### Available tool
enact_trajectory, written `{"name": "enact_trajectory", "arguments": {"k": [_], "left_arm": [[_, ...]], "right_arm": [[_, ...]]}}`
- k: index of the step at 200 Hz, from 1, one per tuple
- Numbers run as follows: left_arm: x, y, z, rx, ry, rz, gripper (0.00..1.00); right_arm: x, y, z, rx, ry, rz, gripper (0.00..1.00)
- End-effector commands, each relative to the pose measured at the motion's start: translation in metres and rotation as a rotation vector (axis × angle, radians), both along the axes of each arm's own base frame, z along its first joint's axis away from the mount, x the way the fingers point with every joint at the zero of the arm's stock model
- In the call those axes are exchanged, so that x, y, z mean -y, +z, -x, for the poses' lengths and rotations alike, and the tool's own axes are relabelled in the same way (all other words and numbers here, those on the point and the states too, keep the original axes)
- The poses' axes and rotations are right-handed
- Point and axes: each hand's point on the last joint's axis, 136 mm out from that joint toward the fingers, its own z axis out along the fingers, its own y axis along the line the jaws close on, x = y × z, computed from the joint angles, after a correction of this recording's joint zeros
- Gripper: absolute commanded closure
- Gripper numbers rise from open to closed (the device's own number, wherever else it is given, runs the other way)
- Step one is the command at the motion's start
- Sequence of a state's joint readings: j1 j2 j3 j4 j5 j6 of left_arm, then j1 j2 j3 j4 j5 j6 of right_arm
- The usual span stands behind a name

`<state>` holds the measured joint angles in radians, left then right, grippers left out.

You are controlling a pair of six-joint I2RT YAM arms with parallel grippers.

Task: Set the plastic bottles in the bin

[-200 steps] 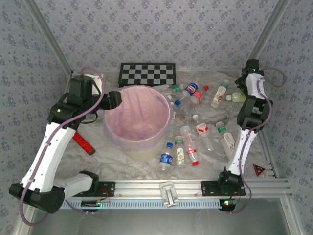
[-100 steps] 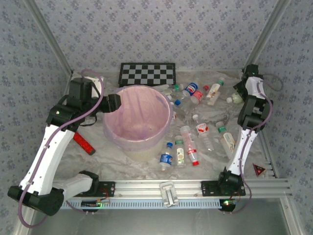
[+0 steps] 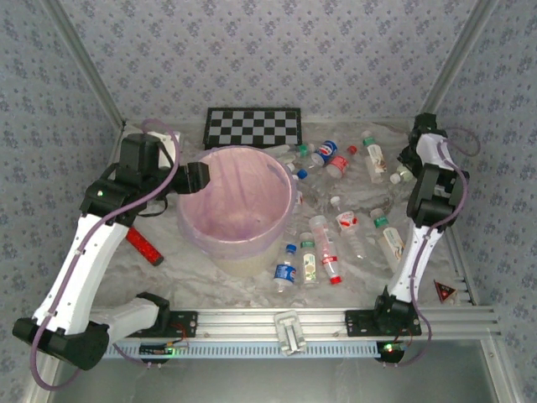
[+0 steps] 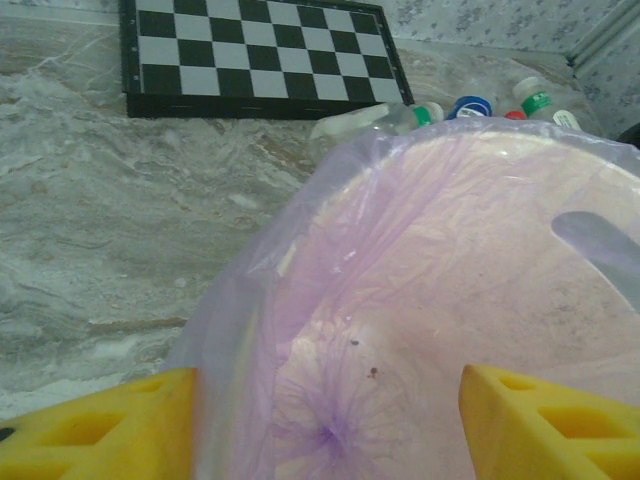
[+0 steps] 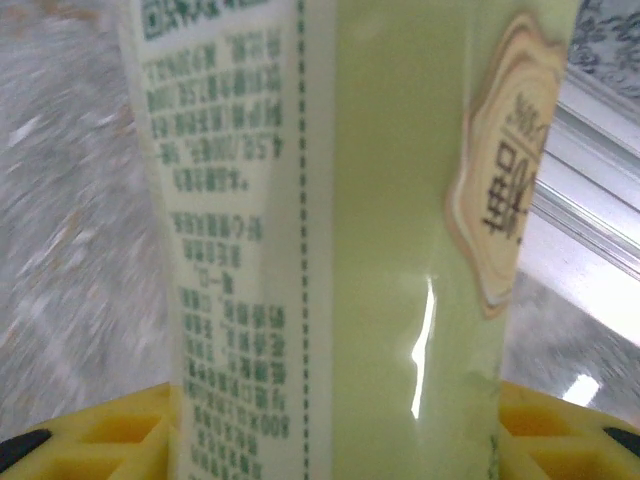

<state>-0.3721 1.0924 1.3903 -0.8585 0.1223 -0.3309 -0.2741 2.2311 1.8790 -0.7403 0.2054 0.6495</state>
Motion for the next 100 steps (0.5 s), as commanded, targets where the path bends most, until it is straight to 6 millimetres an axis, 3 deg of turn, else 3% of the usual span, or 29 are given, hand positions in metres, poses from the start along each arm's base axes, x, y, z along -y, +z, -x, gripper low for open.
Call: {"name": "enact_trajectory", "arguments": {"k": [1,19,38,68,100], "left_arm": [[0.012,0.016,0.006,0.047,-0.051,0.068,0.32],[0.017,0.014,0.006,0.050,-0.072,0.083,0.34],[0.019,0.007,0.004,0.034,-0.078,0.075,0.38],[0.017,-0.002,-0.002,0.020,-0.064,0.036,0.43],[0.001,-0.002,-0.003,0.024,-0.022,-0.060,0.42]], "right_arm": [[-0.009,0.092,0.009,0.120,0.089,0.110,0.54],[-0.035,0.137,0.020,0.207,0.176,0.116,0.58],[-0.081,0.186,0.034,0.325,0.313,0.081,0.62],[-0.192,0.262,0.061,0.565,0.632,-0.143,0.69],[-0.305,0.323,0.117,0.679,0.986,-0.194,0.69]]}}
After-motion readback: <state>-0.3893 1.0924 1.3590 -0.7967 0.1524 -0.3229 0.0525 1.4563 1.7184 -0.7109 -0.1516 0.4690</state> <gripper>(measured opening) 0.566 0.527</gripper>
